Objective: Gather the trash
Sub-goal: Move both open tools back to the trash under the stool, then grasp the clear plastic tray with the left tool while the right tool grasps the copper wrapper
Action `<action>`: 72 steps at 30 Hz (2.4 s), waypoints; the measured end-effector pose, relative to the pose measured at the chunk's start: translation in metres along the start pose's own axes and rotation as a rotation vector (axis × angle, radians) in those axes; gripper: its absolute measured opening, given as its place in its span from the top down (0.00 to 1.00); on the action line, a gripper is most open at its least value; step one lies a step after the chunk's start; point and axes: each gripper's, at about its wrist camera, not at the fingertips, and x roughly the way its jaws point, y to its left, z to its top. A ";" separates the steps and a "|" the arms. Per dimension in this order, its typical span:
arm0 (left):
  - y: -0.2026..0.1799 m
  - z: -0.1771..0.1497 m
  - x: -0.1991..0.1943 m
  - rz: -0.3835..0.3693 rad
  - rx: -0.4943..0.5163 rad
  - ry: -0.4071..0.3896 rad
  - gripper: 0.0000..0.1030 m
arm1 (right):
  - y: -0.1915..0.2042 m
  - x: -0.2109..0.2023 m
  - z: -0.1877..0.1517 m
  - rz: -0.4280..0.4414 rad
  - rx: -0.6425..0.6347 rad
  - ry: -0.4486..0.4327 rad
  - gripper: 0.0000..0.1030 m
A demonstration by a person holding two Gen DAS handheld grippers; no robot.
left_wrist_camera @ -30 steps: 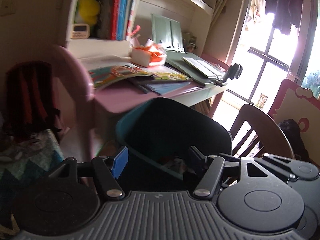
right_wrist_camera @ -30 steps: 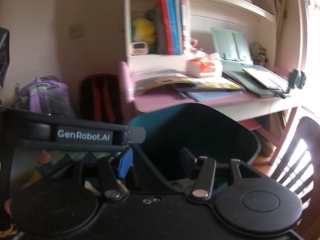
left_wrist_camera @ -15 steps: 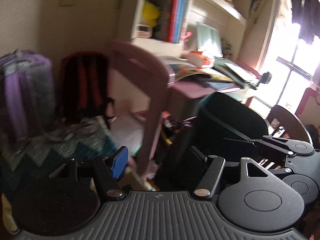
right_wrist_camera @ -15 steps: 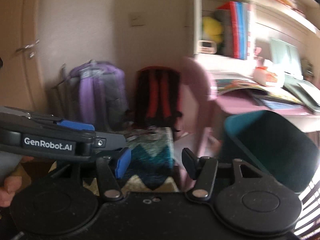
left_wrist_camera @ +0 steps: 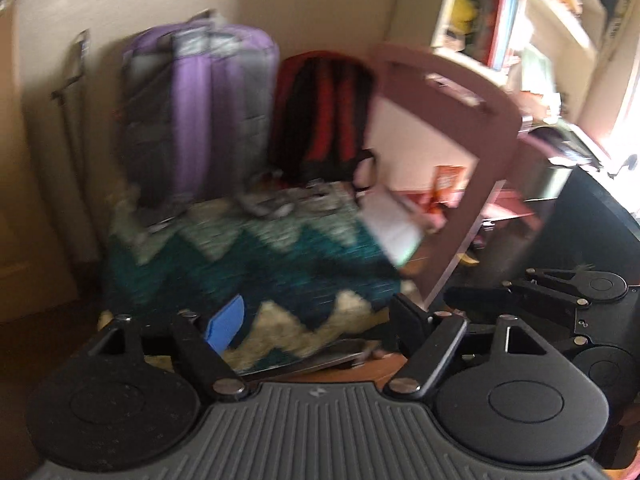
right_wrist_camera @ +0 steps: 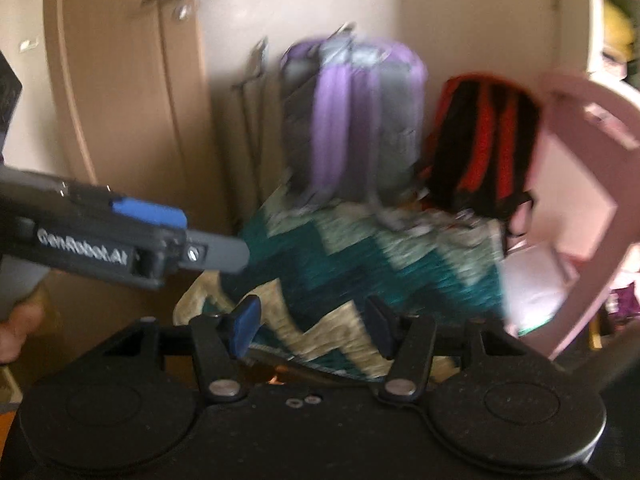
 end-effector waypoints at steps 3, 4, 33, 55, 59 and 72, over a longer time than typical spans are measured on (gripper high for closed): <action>0.042 -0.012 0.017 0.034 -0.032 0.027 0.22 | 0.015 0.040 -0.007 0.040 -0.007 0.054 0.45; 0.055 -0.016 0.025 0.042 -0.048 0.038 0.22 | 0.020 0.055 -0.011 0.051 -0.008 0.074 0.45; 0.313 -0.266 0.283 0.109 0.135 0.524 0.04 | 0.062 0.405 -0.189 0.139 0.010 0.667 0.44; 0.310 -0.410 0.373 -0.035 0.232 0.769 0.05 | 0.071 0.581 -0.261 -0.078 0.254 0.646 0.44; 0.310 -0.415 0.378 -0.035 0.217 0.763 0.05 | 0.064 0.591 -0.262 -0.093 0.366 0.643 0.44; 0.323 -0.424 0.384 0.001 0.124 0.748 0.38 | 0.043 0.609 -0.266 -0.145 0.526 0.660 0.47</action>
